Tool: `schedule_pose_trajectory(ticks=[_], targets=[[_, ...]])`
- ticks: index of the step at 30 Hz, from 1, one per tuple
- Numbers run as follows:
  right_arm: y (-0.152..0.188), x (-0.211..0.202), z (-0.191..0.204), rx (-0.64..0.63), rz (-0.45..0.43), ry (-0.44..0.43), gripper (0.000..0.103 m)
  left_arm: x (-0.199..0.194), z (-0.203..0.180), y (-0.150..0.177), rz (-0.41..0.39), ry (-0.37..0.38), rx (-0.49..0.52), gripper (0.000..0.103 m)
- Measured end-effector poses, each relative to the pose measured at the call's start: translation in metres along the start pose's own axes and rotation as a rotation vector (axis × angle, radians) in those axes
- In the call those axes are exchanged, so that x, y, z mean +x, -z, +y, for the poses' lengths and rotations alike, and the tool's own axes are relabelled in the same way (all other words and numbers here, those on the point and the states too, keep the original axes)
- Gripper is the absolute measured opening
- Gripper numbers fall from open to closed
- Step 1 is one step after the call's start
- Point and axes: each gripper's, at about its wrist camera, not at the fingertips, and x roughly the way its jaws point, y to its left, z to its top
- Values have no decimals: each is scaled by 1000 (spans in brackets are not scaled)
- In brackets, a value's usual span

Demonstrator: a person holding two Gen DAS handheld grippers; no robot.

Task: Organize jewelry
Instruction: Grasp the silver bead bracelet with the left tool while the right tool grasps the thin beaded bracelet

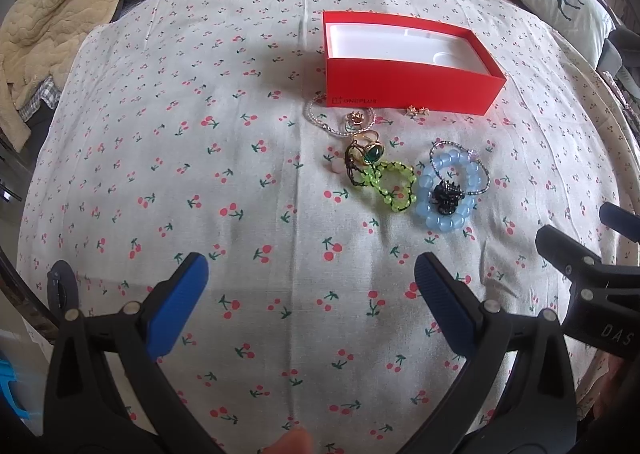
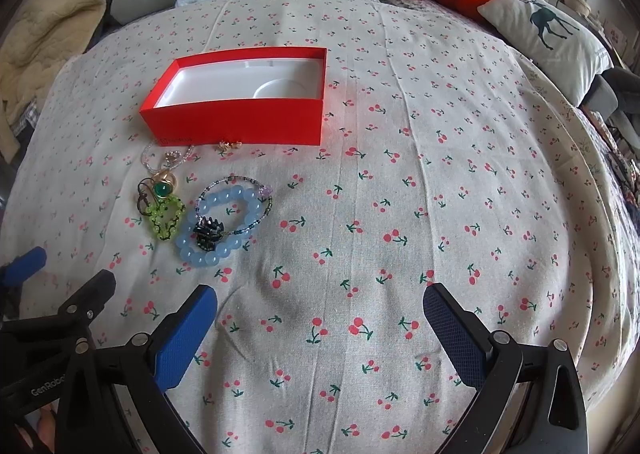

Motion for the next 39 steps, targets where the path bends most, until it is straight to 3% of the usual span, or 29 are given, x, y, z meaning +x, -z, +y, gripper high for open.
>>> schedule_pose_trajectory(ticks=[9, 18, 22, 26, 30, 33, 34, 35, 37, 39], targets=[[-16, 1, -5, 28, 19, -46, 103, -3, -4, -7, 11, 1, 28, 103], [-39, 14, -14, 71, 95, -131, 103, -1, 10, -39, 40, -19, 55, 103], [-51, 25, -20, 89, 124, -161, 103, 7, 19, -57, 55, 14, 42, 103], [-60, 40, -29, 152, 170, -246, 101, 22, 32, -74, 62, 77, -21, 102], [-65, 58, -32, 207, 216, -309, 77, 46, 41, -82, 108, 183, -93, 88], [-68, 70, -30, 229, 243, -337, 64, 62, 43, -86, 132, 255, -149, 73], [-69, 73, -29, 237, 251, -347, 61, 67, 42, -87, 139, 275, -165, 63], [-69, 77, -28, 245, 259, -355, 55, 72, 42, -89, 146, 291, -177, 52], [-70, 84, -26, 256, 274, -362, 47, 81, 38, -92, 159, 308, -195, 42], [-72, 89, -23, 249, 281, -356, 37, 87, 33, -95, 161, 312, -199, 38]])
